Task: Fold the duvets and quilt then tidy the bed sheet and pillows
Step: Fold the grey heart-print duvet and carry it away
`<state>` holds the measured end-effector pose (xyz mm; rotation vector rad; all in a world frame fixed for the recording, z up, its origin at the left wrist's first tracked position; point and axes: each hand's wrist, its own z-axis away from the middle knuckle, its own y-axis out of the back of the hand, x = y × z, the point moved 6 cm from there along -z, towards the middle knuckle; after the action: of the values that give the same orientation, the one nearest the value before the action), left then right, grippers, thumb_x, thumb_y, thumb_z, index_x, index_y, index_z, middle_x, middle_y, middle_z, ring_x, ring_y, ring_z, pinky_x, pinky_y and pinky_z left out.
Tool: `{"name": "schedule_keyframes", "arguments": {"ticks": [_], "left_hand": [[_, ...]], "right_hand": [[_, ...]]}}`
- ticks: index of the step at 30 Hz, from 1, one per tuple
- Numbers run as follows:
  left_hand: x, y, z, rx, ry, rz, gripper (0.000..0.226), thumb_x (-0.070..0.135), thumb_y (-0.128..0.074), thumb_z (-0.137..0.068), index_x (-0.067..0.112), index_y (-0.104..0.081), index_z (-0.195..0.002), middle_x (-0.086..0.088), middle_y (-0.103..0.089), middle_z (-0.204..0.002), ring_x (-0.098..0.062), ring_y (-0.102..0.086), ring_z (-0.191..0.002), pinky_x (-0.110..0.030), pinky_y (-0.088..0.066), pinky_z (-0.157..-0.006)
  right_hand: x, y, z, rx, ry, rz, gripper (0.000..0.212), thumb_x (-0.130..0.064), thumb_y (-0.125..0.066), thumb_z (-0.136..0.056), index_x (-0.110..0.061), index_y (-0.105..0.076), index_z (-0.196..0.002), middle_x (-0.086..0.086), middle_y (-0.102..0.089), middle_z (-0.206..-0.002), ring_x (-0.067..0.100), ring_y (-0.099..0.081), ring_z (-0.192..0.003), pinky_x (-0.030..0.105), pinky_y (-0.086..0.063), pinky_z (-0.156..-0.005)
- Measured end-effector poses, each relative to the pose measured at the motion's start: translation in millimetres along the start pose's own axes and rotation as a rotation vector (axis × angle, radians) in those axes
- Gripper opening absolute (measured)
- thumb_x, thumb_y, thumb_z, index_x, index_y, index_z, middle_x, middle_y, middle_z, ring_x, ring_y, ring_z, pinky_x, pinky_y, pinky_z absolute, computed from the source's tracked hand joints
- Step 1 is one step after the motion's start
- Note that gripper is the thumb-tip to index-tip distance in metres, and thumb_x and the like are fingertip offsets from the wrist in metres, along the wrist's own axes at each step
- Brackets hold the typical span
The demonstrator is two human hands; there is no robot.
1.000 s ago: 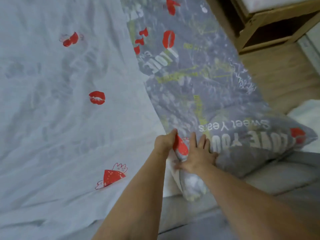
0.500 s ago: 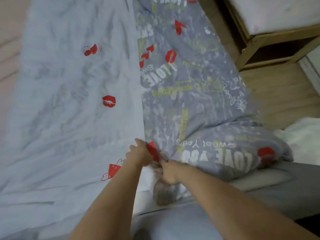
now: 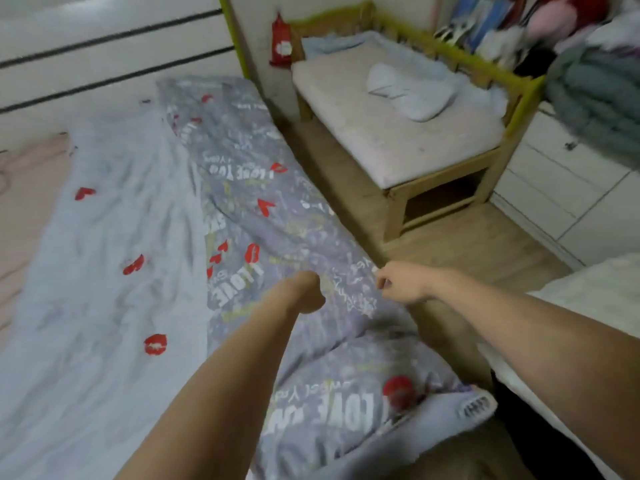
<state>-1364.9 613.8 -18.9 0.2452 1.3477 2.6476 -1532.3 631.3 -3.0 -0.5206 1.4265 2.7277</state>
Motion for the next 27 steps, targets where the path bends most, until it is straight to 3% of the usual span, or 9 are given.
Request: {"name": "schedule_keyframes", "arguments": {"ticks": [5,10,13,18,27], "left_hand": [[175,63,-10,0.081,-0.117,0.014,0.039,0.028,-0.048,-0.099,0.006,-0.054,-0.131,-0.011,-0.052,-0.136,-0.029,-0.051,-0.122,-0.034,-0.04,-0.101],[238,108,-37,0.026,-0.044,-0.023,0.041,0.032,-0.045,-0.099,0.005,-0.058,-0.126,-0.011,-0.056,-0.13,-0.028,-0.054,-0.118,-0.035,-0.043,-0.1],[222,132,-45,0.121,0.034,0.006,0.043,0.031,-0.045,-0.099,0.005,-0.053,-0.132,-0.013,-0.051,-0.137,-0.028,-0.051,-0.123,-0.033,-0.04,-0.102],[145,149,-44,0.144,0.242,0.065,0.044,0.034,-0.048,-0.099,0.007,-0.053,-0.133,-0.011,-0.049,-0.139,-0.028,-0.049,-0.125,-0.035,-0.04,-0.104],[-6,170,-54,0.214,0.557,0.237,0.042,0.036,-0.049,-0.096,0.015,-0.052,-0.132,-0.006,-0.05,-0.137,-0.025,-0.049,-0.124,-0.033,-0.041,-0.097]], "right_hand": [[131,70,69,0.157,-0.02,-0.157,0.025,-0.015,-0.052,-0.093,-0.009,-0.065,-0.113,0.007,-0.064,-0.11,0.022,-0.059,-0.096,0.029,-0.046,-0.082],[206,121,80,0.202,-0.021,-0.149,0.023,-0.013,-0.049,-0.092,-0.013,-0.069,-0.104,0.008,-0.068,-0.104,0.023,-0.062,-0.093,0.032,-0.051,-0.084],[207,143,55,0.222,0.023,-0.104,0.026,-0.012,-0.046,-0.092,-0.013,-0.069,-0.104,0.008,-0.067,-0.11,0.024,-0.061,-0.1,0.031,-0.05,-0.087],[166,157,-8,0.156,0.114,0.015,0.025,-0.014,-0.048,-0.09,-0.018,-0.069,-0.102,0.006,-0.067,-0.111,0.025,-0.061,-0.102,0.035,-0.051,-0.089],[78,217,-138,0.101,0.326,0.382,0.027,-0.016,-0.045,-0.087,-0.014,-0.063,-0.108,0.011,-0.062,-0.116,0.032,-0.06,-0.103,0.031,-0.045,-0.076]]}}
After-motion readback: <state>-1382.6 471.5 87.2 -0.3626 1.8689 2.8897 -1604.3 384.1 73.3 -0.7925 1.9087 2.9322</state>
